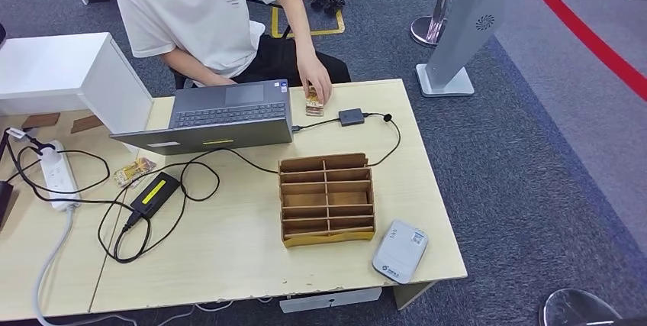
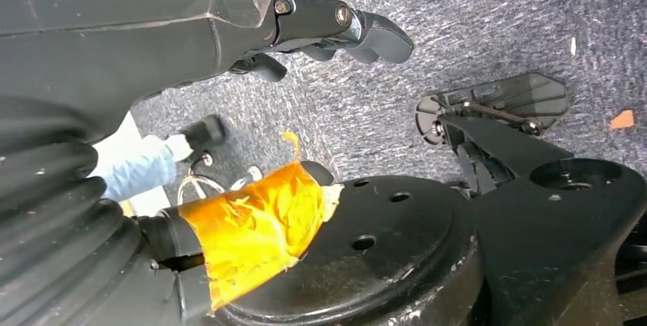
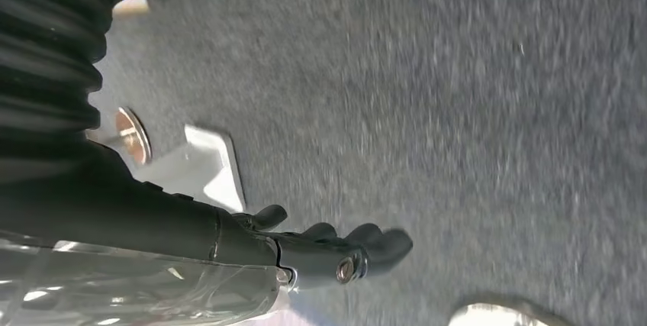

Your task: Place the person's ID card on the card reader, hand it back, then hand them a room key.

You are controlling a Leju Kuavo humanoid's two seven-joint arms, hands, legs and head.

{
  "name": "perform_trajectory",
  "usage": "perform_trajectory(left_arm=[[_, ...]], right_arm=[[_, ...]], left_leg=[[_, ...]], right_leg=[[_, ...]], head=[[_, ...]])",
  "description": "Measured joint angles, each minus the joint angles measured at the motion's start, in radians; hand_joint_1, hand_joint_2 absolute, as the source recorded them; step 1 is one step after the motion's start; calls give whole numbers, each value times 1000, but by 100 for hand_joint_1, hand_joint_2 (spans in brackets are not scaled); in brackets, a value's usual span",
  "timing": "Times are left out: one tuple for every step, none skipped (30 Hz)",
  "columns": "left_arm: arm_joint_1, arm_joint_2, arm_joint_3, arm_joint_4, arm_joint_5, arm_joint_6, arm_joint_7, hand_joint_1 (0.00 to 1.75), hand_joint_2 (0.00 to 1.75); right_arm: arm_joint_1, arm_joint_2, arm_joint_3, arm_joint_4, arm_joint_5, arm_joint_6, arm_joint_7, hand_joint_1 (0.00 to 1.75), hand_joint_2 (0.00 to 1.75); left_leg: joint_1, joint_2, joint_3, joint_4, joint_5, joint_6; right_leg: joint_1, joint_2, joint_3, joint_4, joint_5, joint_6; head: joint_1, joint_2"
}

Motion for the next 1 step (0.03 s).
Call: perform_trajectory(left_arm=[[0,0,0,0,0,0,1,0,175]], right_arm=[[0,2,0,0,2,8,3,0,175]], left_leg=[[0,0,0,0,0,0]], right_leg=[[0,0,0,0,0,0]], head=[[0,0]])
